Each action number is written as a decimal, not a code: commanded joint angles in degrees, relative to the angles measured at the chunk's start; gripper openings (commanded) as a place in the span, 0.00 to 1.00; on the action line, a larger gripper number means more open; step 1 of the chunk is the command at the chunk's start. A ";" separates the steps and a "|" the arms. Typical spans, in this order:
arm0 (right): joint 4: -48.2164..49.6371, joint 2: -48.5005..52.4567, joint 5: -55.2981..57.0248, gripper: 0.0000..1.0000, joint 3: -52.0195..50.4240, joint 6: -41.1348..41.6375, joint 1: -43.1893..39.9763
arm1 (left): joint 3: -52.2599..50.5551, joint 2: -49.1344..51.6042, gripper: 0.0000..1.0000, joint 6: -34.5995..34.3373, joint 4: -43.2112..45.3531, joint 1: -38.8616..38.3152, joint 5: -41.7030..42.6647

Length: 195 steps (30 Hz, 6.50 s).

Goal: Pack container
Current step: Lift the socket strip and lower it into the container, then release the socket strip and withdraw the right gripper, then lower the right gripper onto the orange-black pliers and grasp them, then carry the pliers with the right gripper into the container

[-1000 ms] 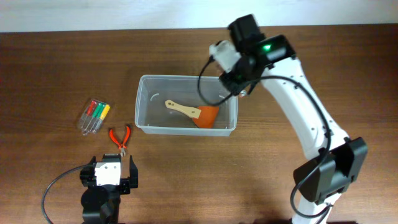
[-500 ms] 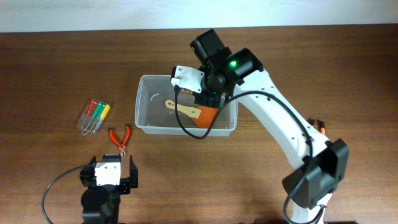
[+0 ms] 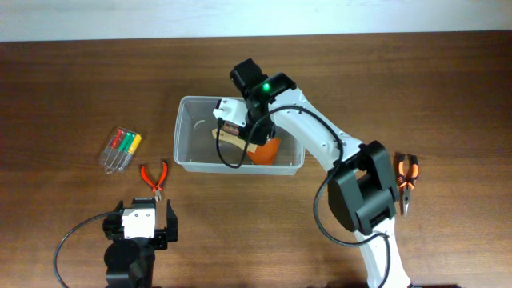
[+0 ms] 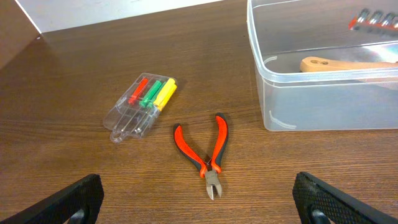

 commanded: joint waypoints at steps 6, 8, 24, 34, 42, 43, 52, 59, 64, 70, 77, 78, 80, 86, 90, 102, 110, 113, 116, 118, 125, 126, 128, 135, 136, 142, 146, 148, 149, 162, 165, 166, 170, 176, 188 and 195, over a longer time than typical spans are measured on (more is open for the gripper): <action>1.03 2.29 -0.37 0.38 0.92 2.56 -0.28 | -0.42 -0.33 0.99 0.94 0.15 -0.17 -0.24; 1.03 2.54 -0.37 0.43 0.90 2.60 -0.48 | -0.42 -0.33 0.99 0.94 0.17 -0.20 -0.24; -4.11 -3.93 0.68 0.49 3.02 19.02 -3.98 | -0.42 -0.33 0.99 0.94 0.17 -0.20 -0.24; -20.52 -15.87 10.34 0.54 9.03 42.99 -14.78 | -0.42 -0.33 0.99 0.94 0.17 -0.17 -0.24; -25.57 -16.17 10.23 0.58 6.64 49.51 -31.12 | -0.42 -0.33 0.99 0.94 0.15 -0.17 -0.24; -25.53 -16.17 10.23 0.59 5.84 49.53 -32.68 | -0.42 -0.33 0.99 0.94 0.15 -0.17 -0.24; -20.11 -16.17 10.32 0.61 -9.09 49.42 -41.97 | -0.42 -0.33 0.99 0.94 0.17 -0.20 -0.24; -5.03 -16.17 11.78 0.62 -28.87 46.10 -44.41 | -0.42 -0.33 0.99 0.94 0.17 -0.17 -0.24; 0.79 -16.17 12.39 0.62 -34.64 42.88 -45.42 | -0.42 -0.33 0.99 0.94 0.17 -0.20 -0.24; 2.16 -16.17 12.81 0.61 -35.21 42.95 -46.64 | -0.42 -0.33 0.99 0.94 0.17 -0.17 -0.24; 3.82 -16.17 12.83 0.57 -36.87 42.95 -46.69 | -0.42 -0.33 0.99 0.94 0.17 -0.20 -0.24; 4.35 -16.17 12.83 0.57 -37.55 42.95 -46.69 | -0.42 -0.33 0.99 0.94 0.17 -0.17 -0.24; 5.44 -16.17 12.85 0.57 -38.77 42.95 -46.69 | -0.42 -0.33 0.99 0.94 0.17 -0.17 -0.24; 7.37 -16.17 14.43 0.57 -41.11 42.95 -46.69 | -0.42 -0.33 0.99 0.94 0.17 -0.17 -0.24; 7.10 -16.17 14.82 0.46 -41.33 42.95 -46.69 | -0.42 -0.33 0.99 0.94 0.17 -0.17 -0.24; 6.64 -16.17 15.76 0.17 -41.33 43.21 -46.69 | -0.42 -0.33 0.99 0.94 0.17 -0.17 -0.24; 6.93 -16.17 16.48 0.04 -41.31 43.71 -46.69 | -0.42 -0.33 0.99 0.94 0.15 -0.17 -0.24; 6.88 -16.17 16.46 0.04 -41.13 44.48 -46.69 | -0.42 -0.33 0.99 0.94 0.17 -0.20 -0.24; 6.03 -16.20 16.48 0.04 -39.95 44.48 -46.69 | -0.42 -0.33 0.99 0.94 0.17 -0.20 -0.24; 3.80 -16.33 16.50 0.04 -36.76 44.46 -46.62 | -0.42 -0.33 0.99 0.94 0.15 -0.17 -0.24; -5.60 -16.63 16.17 0.04 -20.35 42.80 -45.79 | -0.42 -0.33 0.99 0.94 0.15 -0.20 -0.24; -7.02 -16.63 16.17 0.04 -17.55 41.72 -45.20 | -0.42 -0.33 0.99 0.94 0.15 -0.20 -0.24; -9.44 -16.63 15.93 0.04 -12.72 40.46 -43.82 | -0.42 -0.33 0.99 0.94 0.17 -0.17 -0.24; -15.69 -16.63 9.64 0.04 3.10 31.45 -33.48 | -0.42 -0.33 0.99 0.94 0.15 -0.17 -0.24; -16.17 -16.63 9.09 0.04 4.70 30.34 -31.56 | -0.42 -0.33 0.99 0.94 0.15 -0.17 -0.24; -16.09 -16.63 6.73 0.04 9.84 22.43 -17.57 | -0.42 -0.33 0.99 0.94 0.15 -0.17 -0.24; -13.99 -16.44 6.73 0.04 9.84 16.46 -8.63 | -0.42 -0.33 0.99 0.94 0.15 -0.17 -0.24; -12.31 -16.22 6.75 0.04 9.81 11.34 -3.82 | -0.42 -0.33 0.99 0.94 0.17 -0.17 -0.24; -11.58 -16.17 6.75 0.04 9.81 9.16 -1.92 | -0.42 -0.33 0.99 0.94 0.15 -0.17 -0.24; -9.62 -8.55 6.73 0.04 9.70 -3.80 5.40 | -0.42 -0.33 0.99 0.94 0.15 -0.17 -0.24; -9.31 -4.74 6.73 0.04 9.70 -3.78 5.40 | -0.42 -0.33 0.99 0.94 0.17 -0.17 -0.24; -9.16 -3.67 6.73 0.04 9.70 -3.78 5.40 | -0.42 -0.33 0.99 0.94 0.15 -0.17 -0.26; -8.79 1.22 6.29 0.04 9.70 -3.30 5.40 | -0.42 -0.33 0.99 0.94 0.15 -0.17 -0.24; -8.59 5.62 2.45 0.04 9.70 -2.21 5.40 | -0.42 -0.33 0.99 0.94 0.15 -0.17 -0.24; -7.30 6.97 2.45 0.29 9.70 1.29 5.33 | -0.42 -0.33 0.99 0.94 0.15 -0.20 -0.24; -7.06 5.42 2.73 0.38 9.79 2.51 5.33 | -0.42 -0.33 0.99 0.94 0.15 -0.20 -0.24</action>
